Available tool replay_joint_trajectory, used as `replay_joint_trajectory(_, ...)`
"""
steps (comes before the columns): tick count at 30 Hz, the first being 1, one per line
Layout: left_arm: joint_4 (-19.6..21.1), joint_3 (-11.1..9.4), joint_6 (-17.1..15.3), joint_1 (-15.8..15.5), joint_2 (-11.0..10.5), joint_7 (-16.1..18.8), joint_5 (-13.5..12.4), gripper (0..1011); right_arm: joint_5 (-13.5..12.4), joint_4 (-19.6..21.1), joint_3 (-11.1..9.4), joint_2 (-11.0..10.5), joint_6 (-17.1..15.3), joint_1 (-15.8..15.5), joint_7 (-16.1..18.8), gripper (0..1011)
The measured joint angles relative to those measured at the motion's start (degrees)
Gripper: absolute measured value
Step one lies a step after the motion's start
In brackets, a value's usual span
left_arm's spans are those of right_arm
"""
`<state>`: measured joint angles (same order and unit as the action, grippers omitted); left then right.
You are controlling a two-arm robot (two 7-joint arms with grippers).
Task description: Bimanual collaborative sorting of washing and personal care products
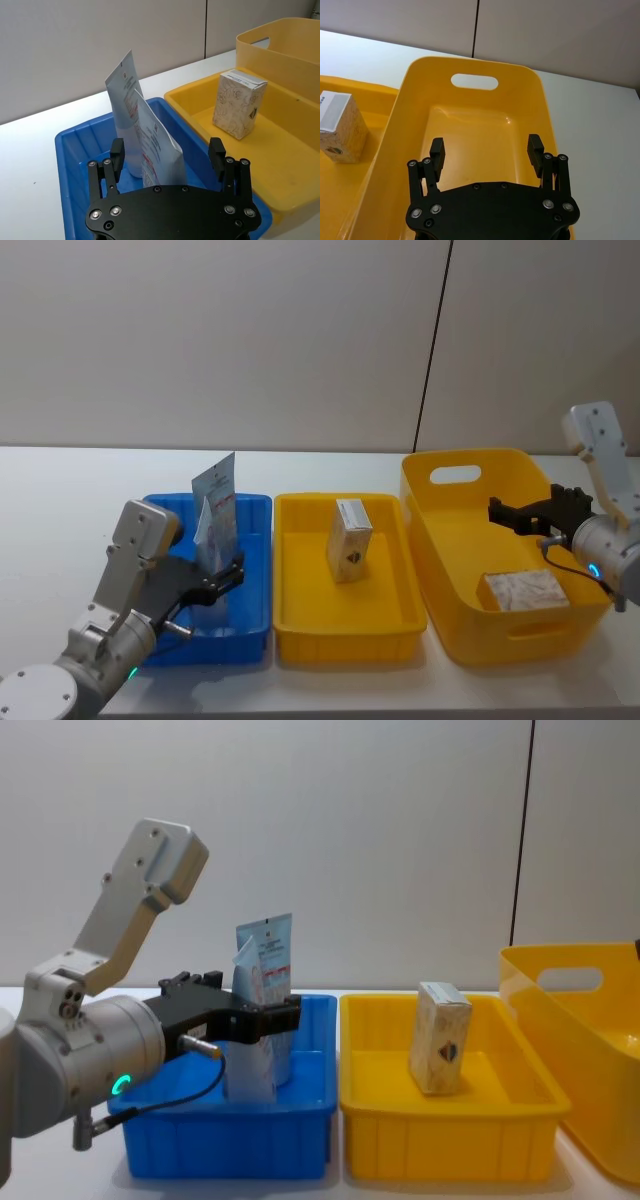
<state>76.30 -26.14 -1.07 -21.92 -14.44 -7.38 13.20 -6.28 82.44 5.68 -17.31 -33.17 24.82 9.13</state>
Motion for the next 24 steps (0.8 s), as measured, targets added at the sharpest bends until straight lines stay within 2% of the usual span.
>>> replay_joint_trajectory(13, -2.72, -0.02, 0.36, -2.04, 0.52, -0.98, -0.93, 984, 0.00, 0.00, 0.00, 0.00, 0.00, 0.00, 0.00, 1003)
replay_joint_trajectory(24, -3.68, -0.01, 0.44, -2.78, 0.70, -1.37, -1.27, 687, 0.00, 0.00, 0.00, 0.00, 0.00, 0.00, 0.00, 1003)
